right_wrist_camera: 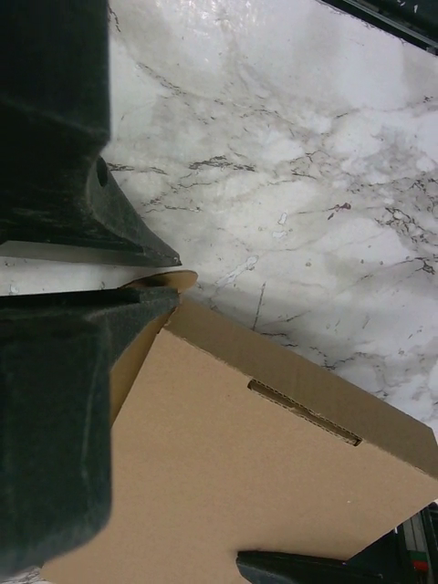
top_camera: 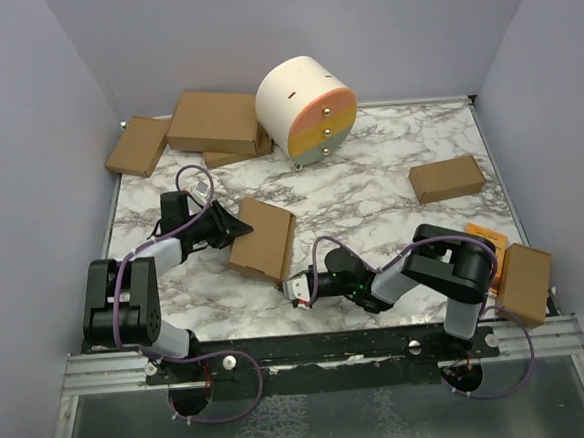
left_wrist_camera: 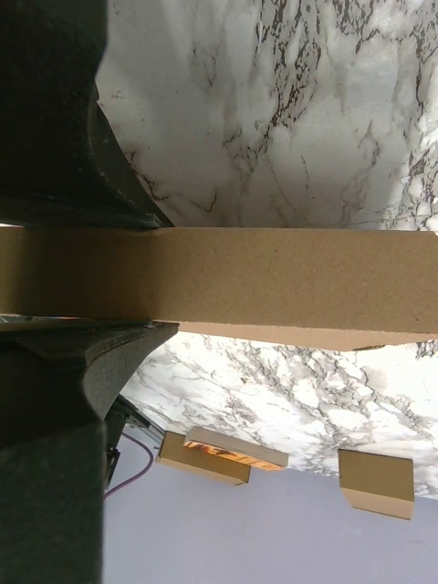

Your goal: Fold the paper box

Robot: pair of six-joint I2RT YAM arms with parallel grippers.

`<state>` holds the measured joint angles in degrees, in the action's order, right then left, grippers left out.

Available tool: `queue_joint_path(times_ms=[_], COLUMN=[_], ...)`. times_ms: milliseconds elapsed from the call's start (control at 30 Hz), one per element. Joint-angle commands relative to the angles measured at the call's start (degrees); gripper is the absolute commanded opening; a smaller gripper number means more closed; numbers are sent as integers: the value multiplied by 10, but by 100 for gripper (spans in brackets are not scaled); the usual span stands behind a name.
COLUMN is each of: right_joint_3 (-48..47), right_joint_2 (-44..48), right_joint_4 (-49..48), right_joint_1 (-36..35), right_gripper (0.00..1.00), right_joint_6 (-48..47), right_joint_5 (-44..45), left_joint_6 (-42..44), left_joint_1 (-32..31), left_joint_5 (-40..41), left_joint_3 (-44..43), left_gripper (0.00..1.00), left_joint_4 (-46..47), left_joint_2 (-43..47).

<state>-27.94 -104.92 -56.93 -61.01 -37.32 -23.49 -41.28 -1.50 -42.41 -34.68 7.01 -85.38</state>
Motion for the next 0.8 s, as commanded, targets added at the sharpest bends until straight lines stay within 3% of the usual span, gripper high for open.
queue_joint_path(times_ms=[0,167,767], right_joint_3=[-10,-4,23], right_joint_2=[-7,-3,22], right_joint_4=[-1,0,18], right_joint_1=[-1,-1,11], right_gripper=[12,4,1], right_joint_6=[10,12,79], right_joint_5=[-12,-2,11], left_joint_6=[17,19,23], left_joint_1=[-7,-7,-4], left_joint_5=[68,71,68], left_joint_3=[28,28,26], left_gripper=[0,0,0], left_joint_4=[-97,-102,-104], left_joint_2=[-19,-17,-21])
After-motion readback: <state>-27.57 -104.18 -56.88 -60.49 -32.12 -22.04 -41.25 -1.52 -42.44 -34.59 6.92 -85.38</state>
